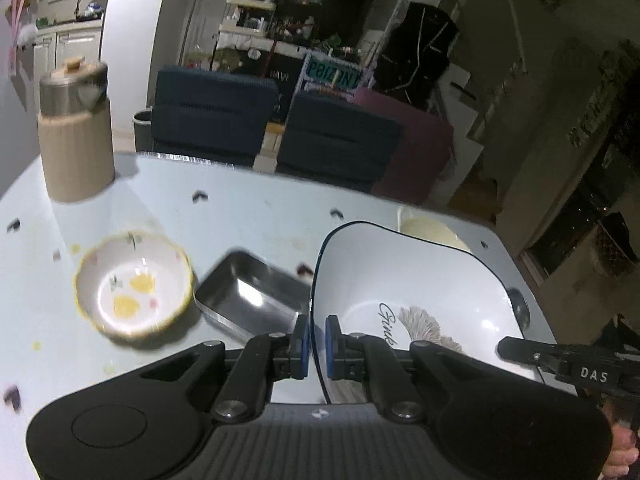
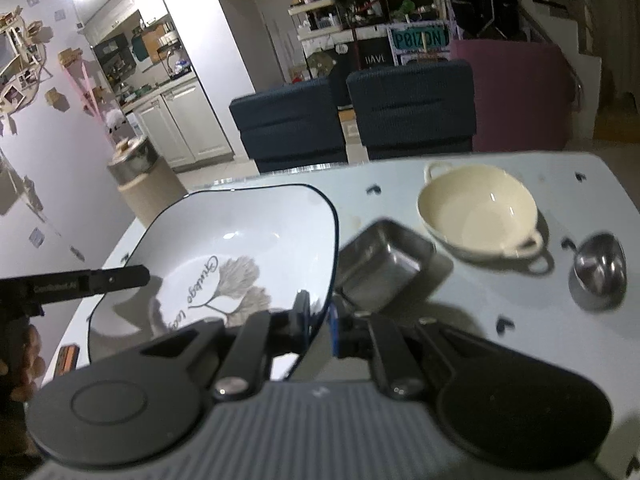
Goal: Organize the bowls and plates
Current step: 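Lift the white plate with both grippers and carry it toward the steel trays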
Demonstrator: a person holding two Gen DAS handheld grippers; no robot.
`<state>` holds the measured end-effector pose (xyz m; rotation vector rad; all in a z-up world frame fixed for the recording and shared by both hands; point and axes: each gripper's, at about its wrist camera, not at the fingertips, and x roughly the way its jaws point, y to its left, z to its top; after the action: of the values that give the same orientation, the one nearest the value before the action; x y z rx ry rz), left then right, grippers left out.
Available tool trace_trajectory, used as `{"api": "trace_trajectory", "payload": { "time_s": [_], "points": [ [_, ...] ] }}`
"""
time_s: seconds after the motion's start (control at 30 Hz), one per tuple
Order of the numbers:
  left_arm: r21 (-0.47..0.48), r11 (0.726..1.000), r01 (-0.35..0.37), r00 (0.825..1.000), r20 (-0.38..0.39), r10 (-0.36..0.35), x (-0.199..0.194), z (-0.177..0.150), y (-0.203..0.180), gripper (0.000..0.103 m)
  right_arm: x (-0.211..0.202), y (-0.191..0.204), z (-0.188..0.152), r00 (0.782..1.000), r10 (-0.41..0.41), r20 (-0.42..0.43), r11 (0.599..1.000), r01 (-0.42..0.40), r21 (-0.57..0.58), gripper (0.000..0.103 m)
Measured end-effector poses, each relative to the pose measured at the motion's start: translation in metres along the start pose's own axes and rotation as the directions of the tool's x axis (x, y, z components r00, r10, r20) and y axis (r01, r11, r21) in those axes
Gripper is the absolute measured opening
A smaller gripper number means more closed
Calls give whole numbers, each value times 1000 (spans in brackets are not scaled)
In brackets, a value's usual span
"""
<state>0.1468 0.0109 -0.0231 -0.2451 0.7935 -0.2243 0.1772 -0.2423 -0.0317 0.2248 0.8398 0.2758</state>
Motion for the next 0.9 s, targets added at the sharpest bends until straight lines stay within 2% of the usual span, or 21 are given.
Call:
{"api": "trace_trajectory", "payload": {
  "time_s": [0.1,0.2,0.3,0.47,0.67,0.9],
  "points": [
    [-13,1000,19,999,-28,-19,9,-23,2,8,5,-7,-13,999,-13,-44,1000,13,13,12],
    [-63,997,38,994,-104,-44,24,-42,2,8,7,-13,-34,997,-28,-71,1000,28,-6,12],
    [-11,999,32,990,-139,-34,36,-54,-4,8,17,-24,-49,987,-55,-149,998,57,10,12],
    [-31,999,23,981,-192,-28,59,-61,-1,8,28,-35,-56,976,-80,-203,997,83,3,13],
    [-56,998,12,979,-204,-23,72,-62,0,8,33,-32,-57,969,-104,-224,994,105,-7,13],
    [-37,999,-26,973,-230,16,97,-61,-5,12,43,-34,-54,966,-140,-216,990,140,-17,12]
  ]
}}
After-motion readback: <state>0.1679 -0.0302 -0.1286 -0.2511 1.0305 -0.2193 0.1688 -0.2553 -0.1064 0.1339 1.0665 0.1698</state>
